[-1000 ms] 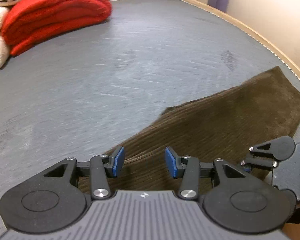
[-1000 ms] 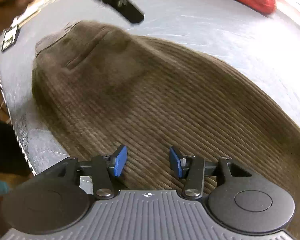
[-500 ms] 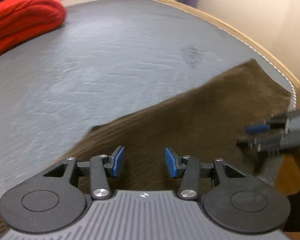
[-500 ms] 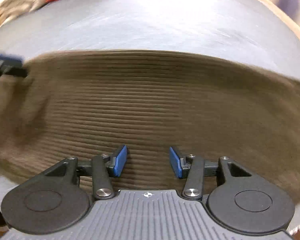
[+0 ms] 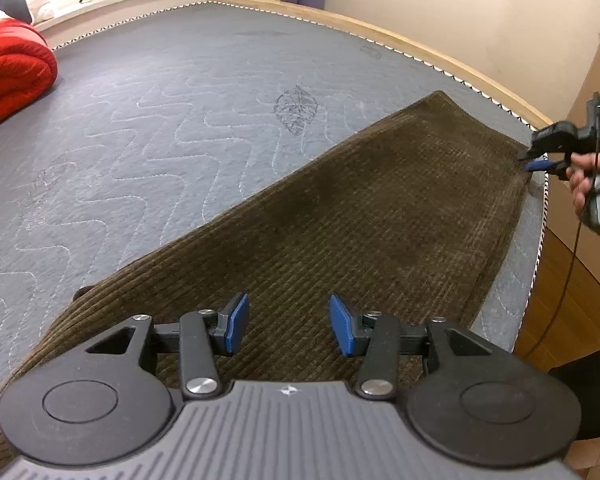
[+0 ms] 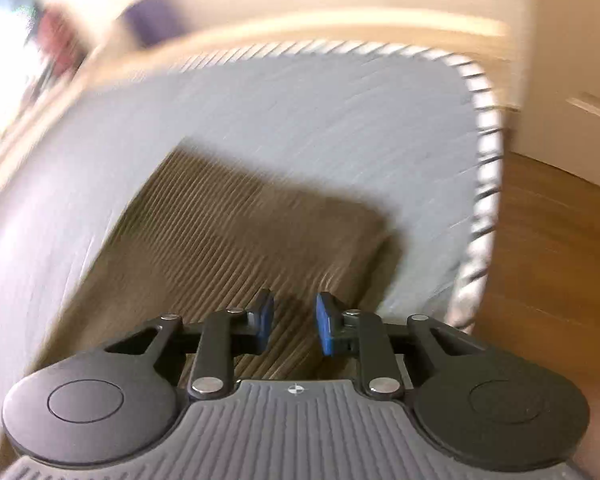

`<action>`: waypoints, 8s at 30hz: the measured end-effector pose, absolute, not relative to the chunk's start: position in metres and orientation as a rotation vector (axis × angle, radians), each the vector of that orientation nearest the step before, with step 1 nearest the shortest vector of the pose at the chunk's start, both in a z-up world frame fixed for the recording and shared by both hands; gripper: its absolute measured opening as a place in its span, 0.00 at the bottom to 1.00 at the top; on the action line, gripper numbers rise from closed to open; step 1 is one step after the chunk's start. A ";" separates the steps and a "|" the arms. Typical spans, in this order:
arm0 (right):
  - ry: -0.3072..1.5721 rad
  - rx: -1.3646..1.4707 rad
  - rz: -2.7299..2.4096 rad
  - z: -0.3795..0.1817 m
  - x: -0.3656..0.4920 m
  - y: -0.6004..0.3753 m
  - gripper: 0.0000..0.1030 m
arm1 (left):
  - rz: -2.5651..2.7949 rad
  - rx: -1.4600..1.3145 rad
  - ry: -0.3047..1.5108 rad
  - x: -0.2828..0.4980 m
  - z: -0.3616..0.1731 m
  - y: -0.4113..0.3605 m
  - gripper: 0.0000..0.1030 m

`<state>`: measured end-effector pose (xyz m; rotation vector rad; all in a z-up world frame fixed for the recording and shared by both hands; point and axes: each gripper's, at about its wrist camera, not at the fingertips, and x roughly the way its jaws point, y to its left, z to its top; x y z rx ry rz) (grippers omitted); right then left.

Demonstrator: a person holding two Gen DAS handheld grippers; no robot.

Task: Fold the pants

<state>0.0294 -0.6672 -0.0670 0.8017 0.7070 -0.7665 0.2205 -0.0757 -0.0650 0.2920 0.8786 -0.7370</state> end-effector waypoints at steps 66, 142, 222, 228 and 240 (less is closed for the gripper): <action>0.786 -0.381 0.669 -0.024 0.066 -0.117 0.12 | -0.327 -0.040 1.026 0.260 -0.050 0.094 0.49; 1.106 0.496 -0.118 -0.064 0.126 -0.386 0.59 | -0.472 0.172 0.879 0.206 -0.063 0.003 0.45; 1.105 0.546 0.578 -0.020 0.195 -0.119 0.37 | -0.131 -0.539 1.179 0.293 -0.121 0.281 0.75; 0.942 0.554 0.482 0.009 0.192 -0.169 0.33 | -0.260 -0.435 1.017 0.311 -0.075 0.210 0.49; 0.573 0.297 0.383 0.061 0.216 -0.299 0.33 | -0.469 -0.315 0.759 0.340 -0.034 0.075 0.37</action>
